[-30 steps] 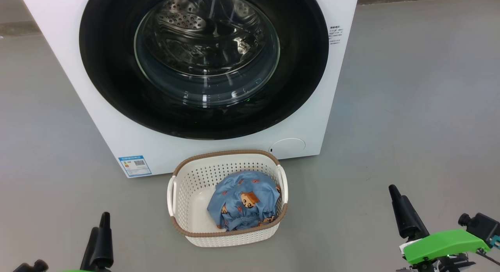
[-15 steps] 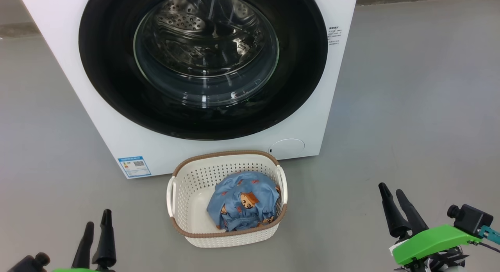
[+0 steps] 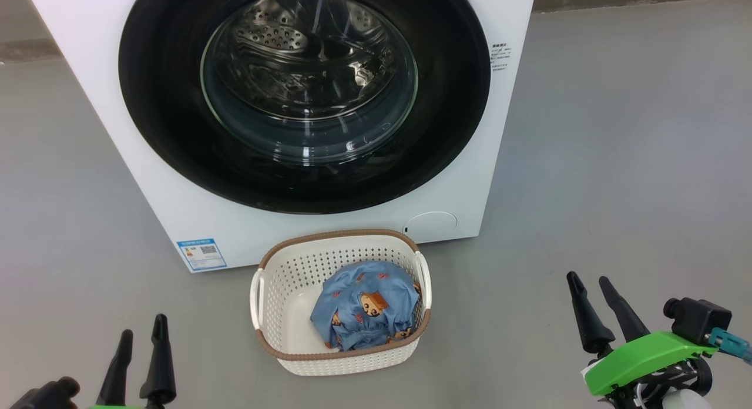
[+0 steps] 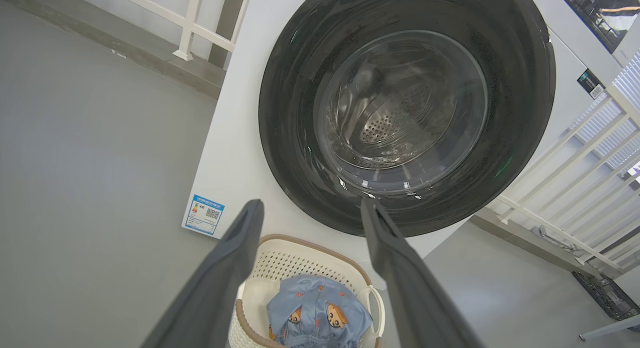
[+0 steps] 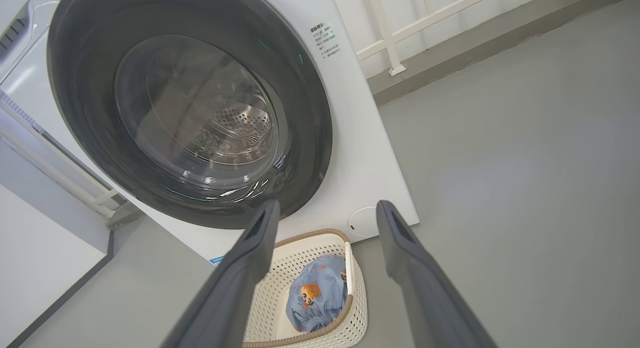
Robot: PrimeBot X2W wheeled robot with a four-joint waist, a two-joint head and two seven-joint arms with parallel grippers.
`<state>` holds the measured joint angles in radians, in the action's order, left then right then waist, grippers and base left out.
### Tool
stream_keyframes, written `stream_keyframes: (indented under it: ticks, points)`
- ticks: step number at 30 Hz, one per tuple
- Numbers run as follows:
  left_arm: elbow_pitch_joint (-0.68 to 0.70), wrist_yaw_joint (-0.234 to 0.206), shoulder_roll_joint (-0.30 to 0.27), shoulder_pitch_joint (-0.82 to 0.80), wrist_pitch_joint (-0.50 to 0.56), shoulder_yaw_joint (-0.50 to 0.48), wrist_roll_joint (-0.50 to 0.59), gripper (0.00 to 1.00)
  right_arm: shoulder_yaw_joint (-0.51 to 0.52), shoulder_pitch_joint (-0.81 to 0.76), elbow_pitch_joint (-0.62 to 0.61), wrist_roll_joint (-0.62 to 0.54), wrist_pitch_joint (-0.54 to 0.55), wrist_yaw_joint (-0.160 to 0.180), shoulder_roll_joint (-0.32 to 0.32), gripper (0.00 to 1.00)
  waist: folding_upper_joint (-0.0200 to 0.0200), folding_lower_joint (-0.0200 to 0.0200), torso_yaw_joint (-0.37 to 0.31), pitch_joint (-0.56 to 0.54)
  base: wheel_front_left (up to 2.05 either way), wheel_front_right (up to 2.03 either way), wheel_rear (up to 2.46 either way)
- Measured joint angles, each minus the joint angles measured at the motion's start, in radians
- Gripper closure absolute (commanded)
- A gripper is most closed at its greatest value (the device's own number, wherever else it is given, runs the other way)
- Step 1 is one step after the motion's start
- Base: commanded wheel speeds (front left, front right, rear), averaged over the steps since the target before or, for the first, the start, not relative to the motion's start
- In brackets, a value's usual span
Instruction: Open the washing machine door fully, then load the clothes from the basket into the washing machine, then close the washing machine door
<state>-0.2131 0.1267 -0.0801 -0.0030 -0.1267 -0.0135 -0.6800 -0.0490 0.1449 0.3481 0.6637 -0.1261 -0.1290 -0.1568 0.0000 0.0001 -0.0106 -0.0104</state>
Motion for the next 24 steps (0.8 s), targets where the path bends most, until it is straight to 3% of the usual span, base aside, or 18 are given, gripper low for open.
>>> stream_keyframes:
  ticks: [24]
  points:
    - [-0.041, -0.038, -0.013, 0.004, -0.068, 0.003, 0.32, 0.0, -0.012, 0.077, 0.119, -0.272, -0.066, 0.0, -0.004, 0.0, 0.0, 0.0, 0.002, -0.018, 0.0, 0.0, 0.0]
